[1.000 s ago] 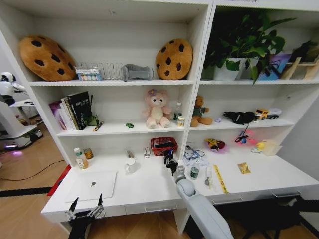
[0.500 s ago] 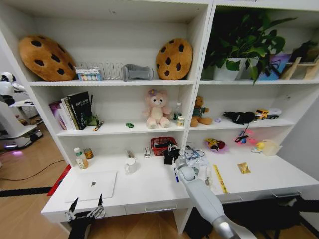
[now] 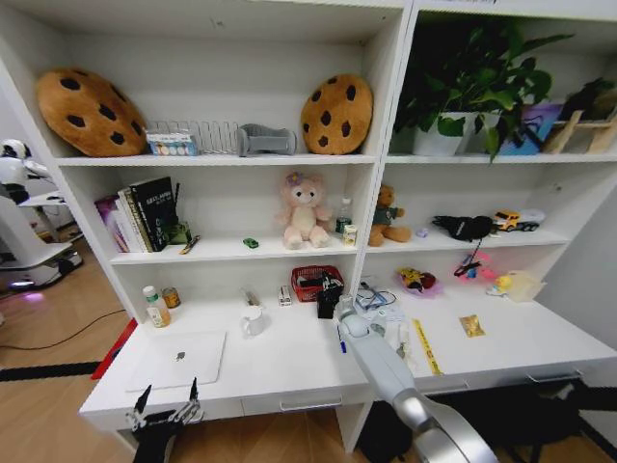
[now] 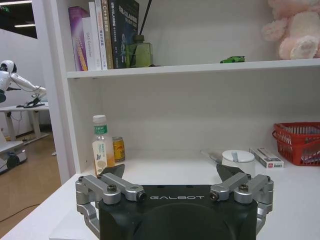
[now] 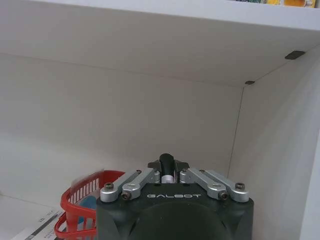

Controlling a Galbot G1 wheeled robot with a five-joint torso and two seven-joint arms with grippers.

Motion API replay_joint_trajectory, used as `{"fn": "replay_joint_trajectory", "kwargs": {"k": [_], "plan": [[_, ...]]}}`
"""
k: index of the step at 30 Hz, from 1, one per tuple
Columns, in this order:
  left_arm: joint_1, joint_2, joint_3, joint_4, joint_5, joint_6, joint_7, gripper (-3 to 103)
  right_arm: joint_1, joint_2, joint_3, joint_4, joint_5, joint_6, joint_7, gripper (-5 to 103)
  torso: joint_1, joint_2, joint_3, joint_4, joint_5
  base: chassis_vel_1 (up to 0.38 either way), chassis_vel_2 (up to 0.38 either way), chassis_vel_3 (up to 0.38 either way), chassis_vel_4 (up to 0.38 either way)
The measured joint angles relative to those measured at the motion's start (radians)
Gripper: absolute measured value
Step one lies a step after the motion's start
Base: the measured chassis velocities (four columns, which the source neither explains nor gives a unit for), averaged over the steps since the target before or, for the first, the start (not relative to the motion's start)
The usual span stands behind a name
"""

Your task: Organize the objects on the table.

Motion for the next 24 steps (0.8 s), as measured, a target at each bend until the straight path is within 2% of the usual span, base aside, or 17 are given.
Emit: {"fn": "replay_joint_trajectory", "kwargs": {"k": [13, 15, 16, 18, 21, 22, 24], "plan": [[-0.003, -0.006, 0.003, 0.005, 0.001, -0.002, 0.014, 100, 0.055, 0.032, -0.003, -0.064, -0.005, 0.015, -0.004, 13, 0.0, 0.0, 0.0, 0.0, 0.0, 0.0, 0.0, 0.0, 0.0], [-0.002, -0.006, 0.003, 0.005, 0.001, -0.003, 0.017, 100, 0.055, 0.032, -0.003, -0.064, -0.006, 0.013, -0.005, 9, 0.0, 0.0, 0.0, 0.0, 0.0, 0.0, 0.0, 0.0, 0.0], [-0.002, -0.006, 0.004, 0.006, 0.0, -0.004, 0.019, 100, 0.055, 0.031, -0.003, -0.06, -0.007, 0.006, -0.005, 16, 0.0, 0.0, 0.0, 0.0, 0.0, 0.0, 0.0, 0.0, 0.0], [-0.003, -0.006, 0.004, 0.007, 0.0, -0.006, 0.02, 100, 0.052, 0.031, -0.003, -0.055, -0.007, -0.001, -0.005, 16, 0.0, 0.0, 0.0, 0.0, 0.0, 0.0, 0.0, 0.0, 0.0], [-0.007, -0.006, 0.003, 0.011, -0.001, -0.009, 0.025, 100, 0.05, 0.03, -0.003, -0.052, -0.01, -0.006, -0.002, 33, 0.0, 0.0, 0.0, 0.0, 0.0, 0.0, 0.0, 0.0, 0.0], [-0.007, -0.006, 0.003, 0.011, -0.001, -0.009, 0.025, 100, 0.05, 0.03, -0.003, -0.052, -0.01, -0.006, -0.002, 33, 0.0, 0.0, 0.0, 0.0, 0.0, 0.0, 0.0, 0.0, 0.0], [-0.008, -0.005, 0.004, 0.013, -0.001, -0.01, 0.026, 100, 0.05, 0.03, -0.003, -0.052, -0.01, -0.007, 0.0, 44, 0.0, 0.0, 0.0, 0.0, 0.0, 0.0, 0.0, 0.0, 0.0]]}}
